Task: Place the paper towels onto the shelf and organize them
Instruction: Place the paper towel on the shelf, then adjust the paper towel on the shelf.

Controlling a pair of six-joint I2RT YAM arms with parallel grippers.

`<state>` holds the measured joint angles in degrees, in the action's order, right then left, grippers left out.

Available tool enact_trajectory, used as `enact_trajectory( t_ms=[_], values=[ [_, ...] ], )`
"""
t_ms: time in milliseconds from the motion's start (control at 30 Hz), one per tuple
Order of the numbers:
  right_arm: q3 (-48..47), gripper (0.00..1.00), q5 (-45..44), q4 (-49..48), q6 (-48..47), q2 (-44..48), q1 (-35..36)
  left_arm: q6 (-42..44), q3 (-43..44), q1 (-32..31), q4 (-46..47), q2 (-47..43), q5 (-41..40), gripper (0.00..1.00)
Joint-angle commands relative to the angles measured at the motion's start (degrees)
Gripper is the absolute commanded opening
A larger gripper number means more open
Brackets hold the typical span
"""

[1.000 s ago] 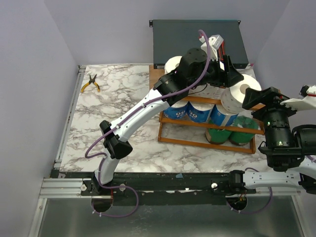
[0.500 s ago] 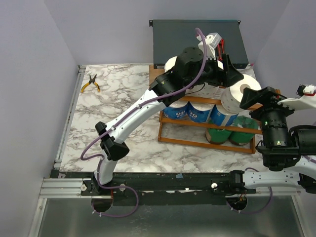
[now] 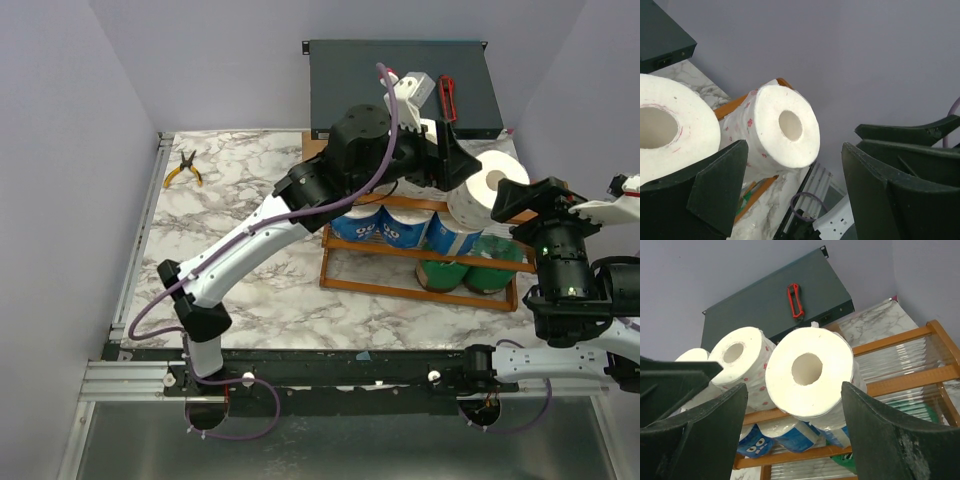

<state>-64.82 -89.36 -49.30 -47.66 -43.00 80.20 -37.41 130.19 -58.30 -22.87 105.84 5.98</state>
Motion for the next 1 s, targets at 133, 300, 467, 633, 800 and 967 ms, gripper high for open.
enact_trajectory(
  t_ms=[133, 300, 467, 633, 800, 967],
  values=[
    [-1.0, 0.82, -11.8, -2.4, -1.5, 1.5, 0.5, 18.8, -38.9, -5.8, 23.3, -20.9, -8.2, 0.81],
    [-3.7, 0.92, -11.8, -3.3, -2.2, 0.9, 0.5, 31.2, -53.4, -9.8, 37.8, -23.8, -12.7, 0.85],
    [-4.5, 0.93, -11.8, -5.3, -2.8, 1.2, 0.9, 41.5, -57.4, -12.6, 51.0, -20.3, -13.3, 0.86],
    [-3.8, 0.93, -11.8, -5.8, -2.9, 1.4, 1.0, 46.7, -54.4, -14.3, 56.5, -14.4, -15.9, 0.84],
    [-3.5, 0.94, -11.8, -6.1, -2.9, 1.6, 1.1, 50.1, -52.4, -15.9, 61.9, -10.1, -17.7, 0.85],
    [-3.3, 0.93, -11.8, -6.1, -2.9, 1.9, 1.2, 50.7, -47.8, -16.2, 61.6, -6.3, -19.1, 0.81]
  ],
)
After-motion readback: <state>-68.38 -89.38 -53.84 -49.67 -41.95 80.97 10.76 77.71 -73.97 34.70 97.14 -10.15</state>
